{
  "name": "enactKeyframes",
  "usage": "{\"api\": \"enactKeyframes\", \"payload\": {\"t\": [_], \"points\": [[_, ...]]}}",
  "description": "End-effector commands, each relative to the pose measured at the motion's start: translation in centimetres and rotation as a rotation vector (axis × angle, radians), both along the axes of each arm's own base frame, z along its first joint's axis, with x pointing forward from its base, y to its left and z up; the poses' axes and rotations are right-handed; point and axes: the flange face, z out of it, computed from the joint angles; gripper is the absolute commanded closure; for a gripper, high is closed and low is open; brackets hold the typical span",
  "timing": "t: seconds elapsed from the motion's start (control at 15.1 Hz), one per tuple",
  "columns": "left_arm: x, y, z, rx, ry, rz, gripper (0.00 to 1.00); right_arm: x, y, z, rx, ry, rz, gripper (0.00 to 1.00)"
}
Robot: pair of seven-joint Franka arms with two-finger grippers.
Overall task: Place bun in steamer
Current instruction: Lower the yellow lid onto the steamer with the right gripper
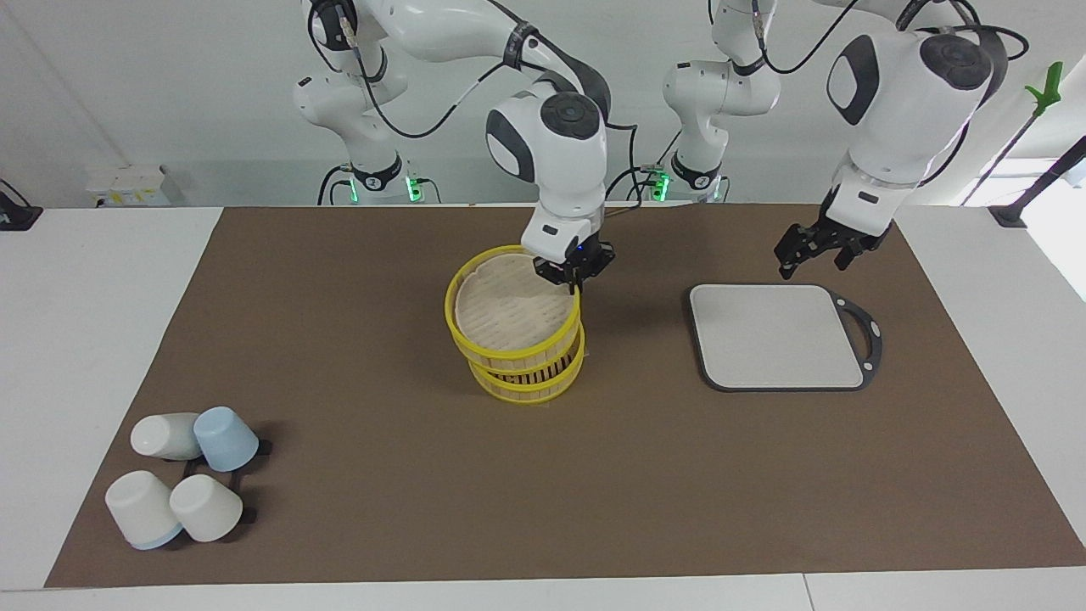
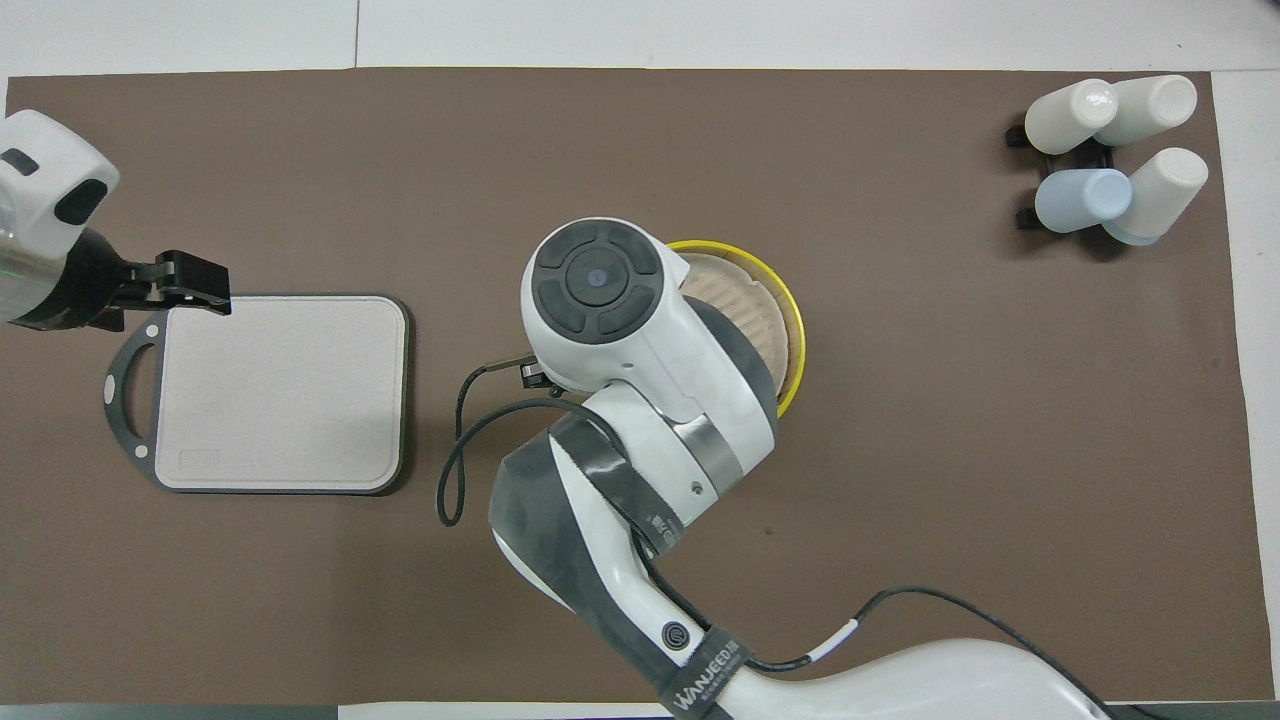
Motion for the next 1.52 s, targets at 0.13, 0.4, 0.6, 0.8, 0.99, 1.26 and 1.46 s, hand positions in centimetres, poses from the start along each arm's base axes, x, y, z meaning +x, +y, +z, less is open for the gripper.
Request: {"api": "enactKeyframes", "payload": {"t": [0.13,0.4,0.6,0.8,0.99,1.26,1.46], "points": [[-2.5,0.0,2.6,0.018,0.032,-0.038,0.00,0.3,-0.3,-1.6,0.001,-0.001,-0.014,1.00],[-2.6,-0.1,2.3,0.003,0.042,-0.037,0.00,-0.8,0.4,-3.4,-0.021,-0.018,0.014,1.00],[-1.9,0.7,1.9,-0.046,0.045,-0.006,0.00,-1.1,0.0,-4.1,-0.035,-0.023,0.025,1.00],[-1.7,0.5,2.3,-0.047,0.036,-0.009,0.00,-0.9,-0.2,-4.0,-0.059,-0.045,0.043,1.00],[-1.7,0.5,2.4,-0.049,0.033,-0.008,0.00,-0.8,-0.1,-4.1,-0.048,-0.052,0.041,1.00],[-1.9,0.5,2.8,-0.050,0.025,-0.011,0.00,-1.3,-0.2,-4.7,-0.028,-0.054,0.025,1.00],[-2.1,0.6,2.8,-0.051,0.019,-0.008,0.00,-1.2,-0.4,-4.8,-0.030,-0.048,0.021,1.00]]}}
